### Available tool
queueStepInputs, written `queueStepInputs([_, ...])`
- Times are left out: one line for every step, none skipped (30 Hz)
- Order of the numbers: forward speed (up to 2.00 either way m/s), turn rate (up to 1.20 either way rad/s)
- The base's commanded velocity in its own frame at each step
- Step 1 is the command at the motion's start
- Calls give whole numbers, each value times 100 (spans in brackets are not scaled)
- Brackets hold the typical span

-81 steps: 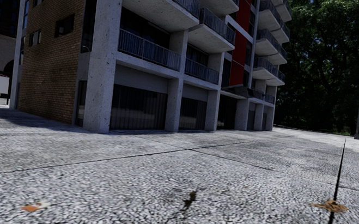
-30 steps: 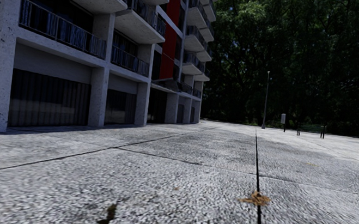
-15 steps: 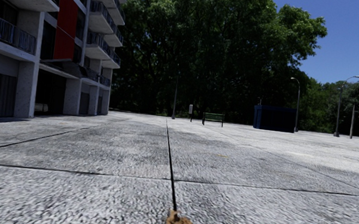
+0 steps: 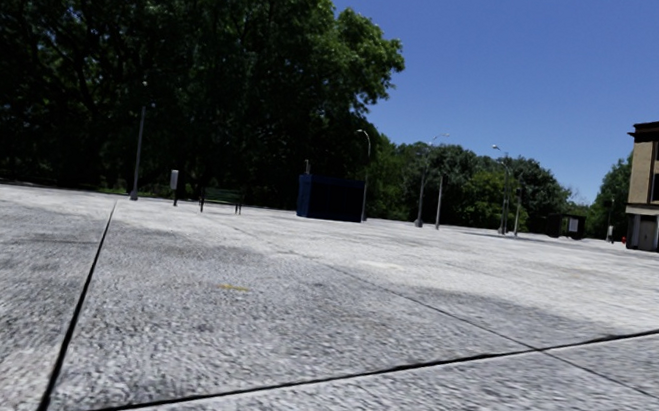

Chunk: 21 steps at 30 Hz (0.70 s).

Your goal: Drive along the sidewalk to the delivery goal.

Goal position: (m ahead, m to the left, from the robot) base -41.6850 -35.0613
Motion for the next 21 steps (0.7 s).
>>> queueStepInputs([200,-91])
queueStepInputs([200,-91])
queueStepInputs([200,-91])
queueStepInputs([200,-91])
queueStepInputs([200,-91])
queueStepInputs([200,-91])
queueStepInputs([200,-91])
queueStepInputs([200,-91])
queueStepInputs([200,-91])
queueStepInputs([200,-91])
queueStepInputs([200,-91])
queueStepInputs([200,-91])
queueStepInputs([200,-91])
queueStepInputs([200,-91])
queueStepInputs([200,-91])
queueStepInputs([200,-91])
queueStepInputs([200,-91])
queueStepInputs([200,-91])
queueStepInputs([200,-91])
queueStepInputs([200,-91])
queueStepInputs([200,-91])
